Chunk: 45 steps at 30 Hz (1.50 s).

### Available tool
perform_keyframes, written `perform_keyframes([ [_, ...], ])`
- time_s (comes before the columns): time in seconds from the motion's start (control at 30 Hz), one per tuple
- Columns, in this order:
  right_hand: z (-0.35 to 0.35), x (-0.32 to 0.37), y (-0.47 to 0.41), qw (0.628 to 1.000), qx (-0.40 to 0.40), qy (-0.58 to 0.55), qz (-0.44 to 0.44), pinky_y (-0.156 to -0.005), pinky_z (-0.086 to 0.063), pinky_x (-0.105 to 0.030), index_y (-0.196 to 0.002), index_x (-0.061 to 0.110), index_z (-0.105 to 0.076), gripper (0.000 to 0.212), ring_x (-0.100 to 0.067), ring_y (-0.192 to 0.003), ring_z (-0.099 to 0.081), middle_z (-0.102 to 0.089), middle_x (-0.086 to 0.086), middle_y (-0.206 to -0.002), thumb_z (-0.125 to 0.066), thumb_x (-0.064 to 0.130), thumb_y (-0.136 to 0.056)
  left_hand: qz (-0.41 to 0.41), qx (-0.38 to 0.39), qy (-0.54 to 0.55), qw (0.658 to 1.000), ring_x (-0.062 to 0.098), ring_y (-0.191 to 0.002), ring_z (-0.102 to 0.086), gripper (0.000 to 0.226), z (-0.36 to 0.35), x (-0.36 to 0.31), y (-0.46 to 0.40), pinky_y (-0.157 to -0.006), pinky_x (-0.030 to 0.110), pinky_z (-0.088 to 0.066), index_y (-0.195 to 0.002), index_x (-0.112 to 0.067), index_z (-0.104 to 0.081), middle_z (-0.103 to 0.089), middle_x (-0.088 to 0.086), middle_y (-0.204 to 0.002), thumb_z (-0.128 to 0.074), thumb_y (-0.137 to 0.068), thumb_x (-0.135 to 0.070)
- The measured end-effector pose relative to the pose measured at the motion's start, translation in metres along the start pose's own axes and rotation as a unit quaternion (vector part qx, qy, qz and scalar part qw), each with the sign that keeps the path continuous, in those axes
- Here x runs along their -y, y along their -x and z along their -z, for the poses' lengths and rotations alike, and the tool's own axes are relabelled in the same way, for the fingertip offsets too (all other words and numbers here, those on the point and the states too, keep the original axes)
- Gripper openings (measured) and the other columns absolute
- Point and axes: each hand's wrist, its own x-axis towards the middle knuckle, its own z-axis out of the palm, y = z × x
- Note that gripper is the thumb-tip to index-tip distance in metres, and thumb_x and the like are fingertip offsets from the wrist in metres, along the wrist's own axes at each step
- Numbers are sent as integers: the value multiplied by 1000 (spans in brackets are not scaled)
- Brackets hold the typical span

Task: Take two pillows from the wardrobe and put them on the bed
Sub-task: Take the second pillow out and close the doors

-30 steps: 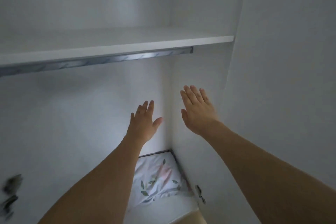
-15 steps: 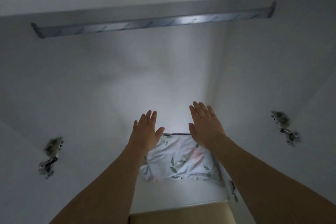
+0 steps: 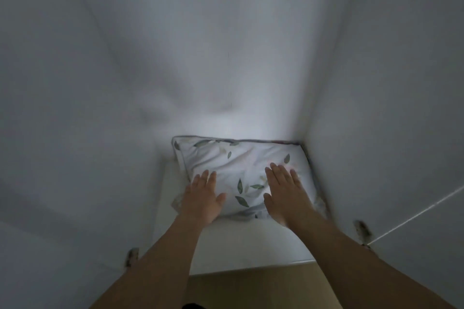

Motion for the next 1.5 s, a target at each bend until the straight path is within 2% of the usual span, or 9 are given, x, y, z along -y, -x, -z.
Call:
perform_keyframes([
  [0.17,-163,-21,-41,998,48,6,-32,-118,10,-41,-152,11,6,73,-21,-148,11,11,-6,-161,-36,33,-96,-4,39,-32,999,27,-148,-6,71,-154,48,-40,-117,49,-9,-153,-19,-8,-3,5,-162,-38,-96,-49],
  [0.33,-245,-38,-86,997,60,22,-45,-118,10,-42,-151,13,9,80,-22,-147,13,14,-5,-160,-43,34,-94,-15,61,-52,997,27,-148,-1,77,-245,78,-72,-118,49,-8,-153,-20,-2,2,3,-162,-42,-94,-48],
  [0.47,-275,-47,-119,996,64,47,-35,-119,9,-45,-151,10,7,84,-27,-147,14,15,-10,-160,-47,35,-92,-43,53,-53,996,23,-148,4,87,-267,85,-105,-118,48,-7,-153,-22,3,7,-2,-162,-54,-88,-38],
  [0.6,-308,-58,-160,996,64,63,-8,-118,11,-47,-151,14,11,105,-28,-145,20,20,-10,-158,-54,61,-83,-100,15,-88,991,23,-148,6,98,-275,84,-159,-118,49,-3,-152,-28,5,10,-5,-161,-65,-83,-36],
  [0.73,-349,-74,-197,996,85,24,0,-116,16,-48,-149,24,18,128,-22,-142,30,30,-4,-156,-60,76,-62,-132,35,-126,983,25,-147,12,124,-276,88,-222,-115,58,-5,-150,-33,5,18,-4,-159,-76,-61,-59],
  [0.87,-389,-92,-227,996,93,8,5,-116,17,-46,-147,30,23,138,-18,-142,30,33,1,-154,-54,86,-47,-127,22,-120,984,24,-147,4,128,-311,94,-256,-112,59,-13,-148,-38,3,7,-5,-160,-65,-47,-79],
  [1.03,-432,-99,-236,999,-21,-35,21,-117,16,-42,-150,34,8,122,-14,-146,17,14,5,-160,-32,98,-54,-124,-79,-102,984,23,-144,-21,108,-346,102,-275,-111,54,-24,-149,-31,-19,-22,-4,-158,-27,-61,-94],
  [1.27,-441,-102,-235,993,-99,-39,53,-119,-2,-49,-151,24,-21,96,-21,-148,-8,-13,-5,-160,-35,79,-75,-152,-222,-75,960,30,-136,-39,94,-381,108,-274,-109,56,-28,-144,-21,-42,-42,2,-150,-46,-70,-80],
  [1.5,-445,-99,-234,993,-105,-27,43,-120,-1,-45,-151,28,-21,77,-23,-148,-10,-15,-6,-160,-30,65,-84,-147,-199,-105,963,32,-135,-42,79,-381,103,-271,-110,53,-29,-142,-21,-45,-46,1,-147,-45,-79,-69],
])
